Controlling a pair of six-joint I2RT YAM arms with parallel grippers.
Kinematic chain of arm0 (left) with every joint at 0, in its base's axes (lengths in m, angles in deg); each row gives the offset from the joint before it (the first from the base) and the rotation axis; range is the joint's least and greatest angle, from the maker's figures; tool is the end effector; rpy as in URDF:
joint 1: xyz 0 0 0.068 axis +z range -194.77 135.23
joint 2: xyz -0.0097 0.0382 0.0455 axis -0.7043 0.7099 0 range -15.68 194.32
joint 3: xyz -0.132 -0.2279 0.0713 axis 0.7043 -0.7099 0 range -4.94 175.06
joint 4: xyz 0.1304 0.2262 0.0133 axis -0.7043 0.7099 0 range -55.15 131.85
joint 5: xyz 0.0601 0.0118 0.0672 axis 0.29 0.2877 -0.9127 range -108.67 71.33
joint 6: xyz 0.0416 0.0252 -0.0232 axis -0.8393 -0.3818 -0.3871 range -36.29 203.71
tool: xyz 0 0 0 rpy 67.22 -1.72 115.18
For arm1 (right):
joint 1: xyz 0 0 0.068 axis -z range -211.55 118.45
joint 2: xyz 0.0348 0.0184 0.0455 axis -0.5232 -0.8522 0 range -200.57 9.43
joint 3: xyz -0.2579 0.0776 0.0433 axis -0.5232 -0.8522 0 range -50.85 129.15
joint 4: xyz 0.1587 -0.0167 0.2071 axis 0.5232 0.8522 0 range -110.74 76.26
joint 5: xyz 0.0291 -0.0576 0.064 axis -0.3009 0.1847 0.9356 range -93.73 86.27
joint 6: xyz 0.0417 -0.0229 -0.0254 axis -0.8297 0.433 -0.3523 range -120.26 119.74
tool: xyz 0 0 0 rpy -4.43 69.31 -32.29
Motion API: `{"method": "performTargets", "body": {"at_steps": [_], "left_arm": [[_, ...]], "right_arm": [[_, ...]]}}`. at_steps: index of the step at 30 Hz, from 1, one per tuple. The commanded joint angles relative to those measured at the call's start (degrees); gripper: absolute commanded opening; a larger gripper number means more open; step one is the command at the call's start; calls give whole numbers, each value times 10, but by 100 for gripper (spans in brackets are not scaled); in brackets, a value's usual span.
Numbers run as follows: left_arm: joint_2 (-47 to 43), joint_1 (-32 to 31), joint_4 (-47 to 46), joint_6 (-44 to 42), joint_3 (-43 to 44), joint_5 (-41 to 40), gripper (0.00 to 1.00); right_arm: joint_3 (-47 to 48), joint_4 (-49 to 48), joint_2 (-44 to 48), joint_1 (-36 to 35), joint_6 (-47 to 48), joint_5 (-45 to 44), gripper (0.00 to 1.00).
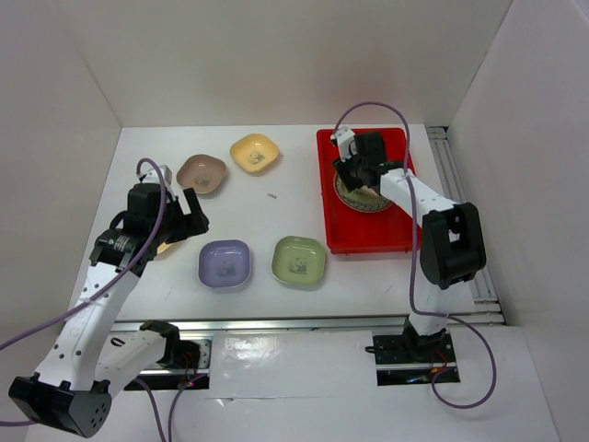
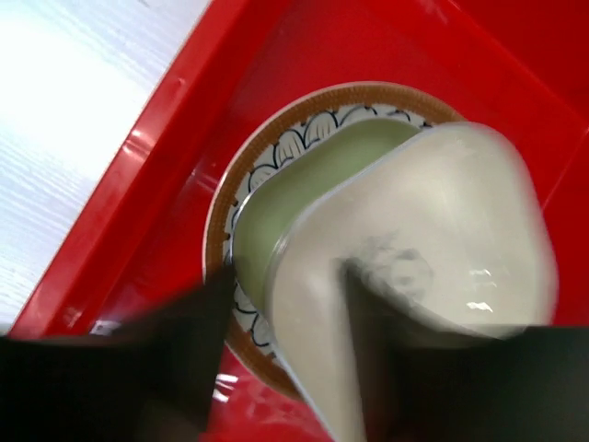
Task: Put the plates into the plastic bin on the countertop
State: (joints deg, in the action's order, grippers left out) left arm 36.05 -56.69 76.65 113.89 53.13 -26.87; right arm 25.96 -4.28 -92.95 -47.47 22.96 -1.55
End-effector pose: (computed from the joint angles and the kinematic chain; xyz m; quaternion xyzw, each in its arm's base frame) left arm 0.1794 -0.0328 0.3441 -0.1730 0.8701 -0.1048 0.4494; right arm 0.3890 0.1124 0.2464 -0.3133 0.8581 -0.0085 0.4066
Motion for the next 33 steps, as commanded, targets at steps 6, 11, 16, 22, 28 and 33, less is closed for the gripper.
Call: {"method": "performTargets", "body": {"at_steps": [6,11,16,22,28,33], "left_arm": [[-15,3,-20,-6,1,0,100],[-20,3,-20,-6,1,-6,100],[-20,3,-20,0,1,-28,100],[-20,8,-9,5,1,-39,100],[-15,14,-9,5,1,-39,100],[-15,14,-9,5,1,-34,100]], "right_arm": [[7,-36,70,-74,-20,-69,100],[37,-21,104,-160,-62,-102,100],[-32,-23,127,-273,-179,-153,98],[-138,-29,127,-415,-348,-244,68],[-189,-28,127,-506,-375,-295,68],[-222,-49,114,-506,-375,-290,67]]}}
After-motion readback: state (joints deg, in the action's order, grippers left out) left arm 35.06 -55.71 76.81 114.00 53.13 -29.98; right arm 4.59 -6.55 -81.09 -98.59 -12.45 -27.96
